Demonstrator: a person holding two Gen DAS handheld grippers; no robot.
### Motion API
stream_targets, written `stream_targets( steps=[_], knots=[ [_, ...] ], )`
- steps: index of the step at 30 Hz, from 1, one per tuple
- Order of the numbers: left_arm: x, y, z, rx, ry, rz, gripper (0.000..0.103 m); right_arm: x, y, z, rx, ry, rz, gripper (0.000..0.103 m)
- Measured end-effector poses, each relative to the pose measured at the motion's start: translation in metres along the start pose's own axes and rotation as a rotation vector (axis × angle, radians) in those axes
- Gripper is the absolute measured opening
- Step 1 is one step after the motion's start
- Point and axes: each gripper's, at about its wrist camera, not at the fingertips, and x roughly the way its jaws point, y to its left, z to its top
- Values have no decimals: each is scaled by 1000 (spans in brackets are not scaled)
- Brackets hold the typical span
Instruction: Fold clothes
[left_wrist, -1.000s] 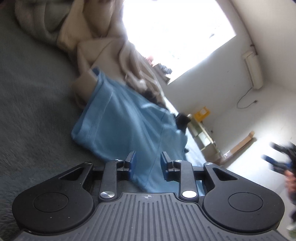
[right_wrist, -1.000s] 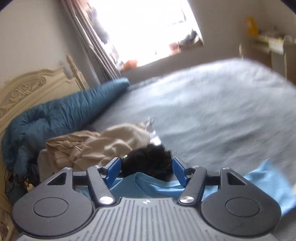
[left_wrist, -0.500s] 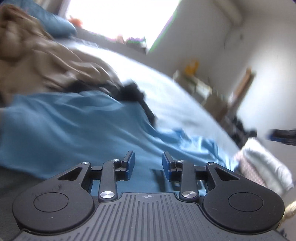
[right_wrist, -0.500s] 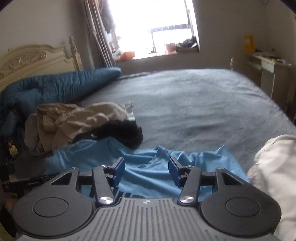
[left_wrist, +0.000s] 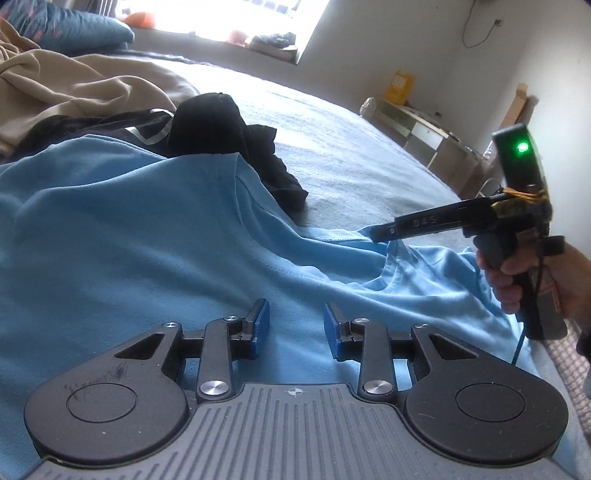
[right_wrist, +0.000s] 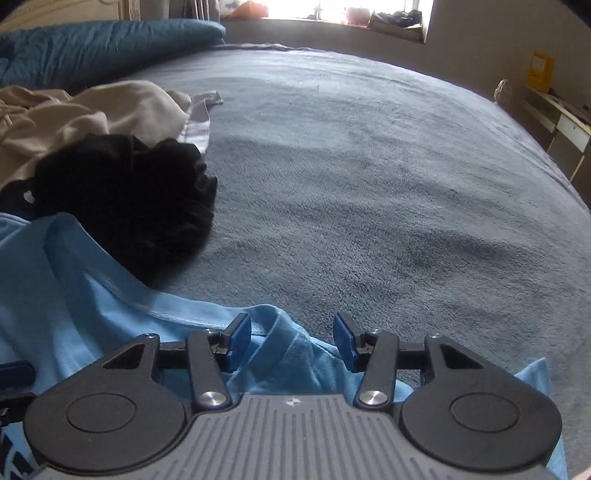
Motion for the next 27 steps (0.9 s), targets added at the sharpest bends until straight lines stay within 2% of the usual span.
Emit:
stream_targets(
  steps=[1, 2, 3, 4, 6, 9, 15, 16, 17, 18, 20, 24, 27],
  knots=[
    [-1, 0, -2, 6, -12, 2, 32, 6, 0, 0, -10, 7, -11, 50],
    [-2, 1, -5, 11, -25, 5, 32, 12, 0, 1, -21, 14, -22, 35],
    [-3, 1, -7, 17, -37, 7, 32, 17, 0, 1, -31, 21, -32, 12],
    [-1, 1, -8, 18, -47, 9, 32, 23, 0, 1, -42, 28, -43, 8],
    [0, 1, -10, 17, -67, 14, 32, 35, 0, 2, -63, 41, -65, 5],
    [0, 4, -12, 8, -82, 10, 32, 33, -2, 3, -38, -21, -88, 5],
    [1, 9, -13, -17, -86, -9, 32, 53, -16, -1, 55, -35, -60, 6],
    [1, 9, -13, -19, -85, -12, 32, 53, -22, 0, 91, -37, -37, 7],
    [1, 9, -13, -18, -85, -12, 32, 47, -30, 0, 128, -33, -22, 13],
    [1, 9, -13, -18, -85, -12, 32, 42, -39, 1, 165, -28, -7, 34],
    [1, 8, -14, -15, -85, -10, 32, 31, -57, 2, 239, -19, 23, 69],
    [2, 7, -14, -5, -81, 0, 32, 10, -92, 5, 387, -1, 84, 71],
    [3, 5, -14, 3, -78, 8, 32, -30, -117, 0, 475, -18, 64, 71]
  ],
)
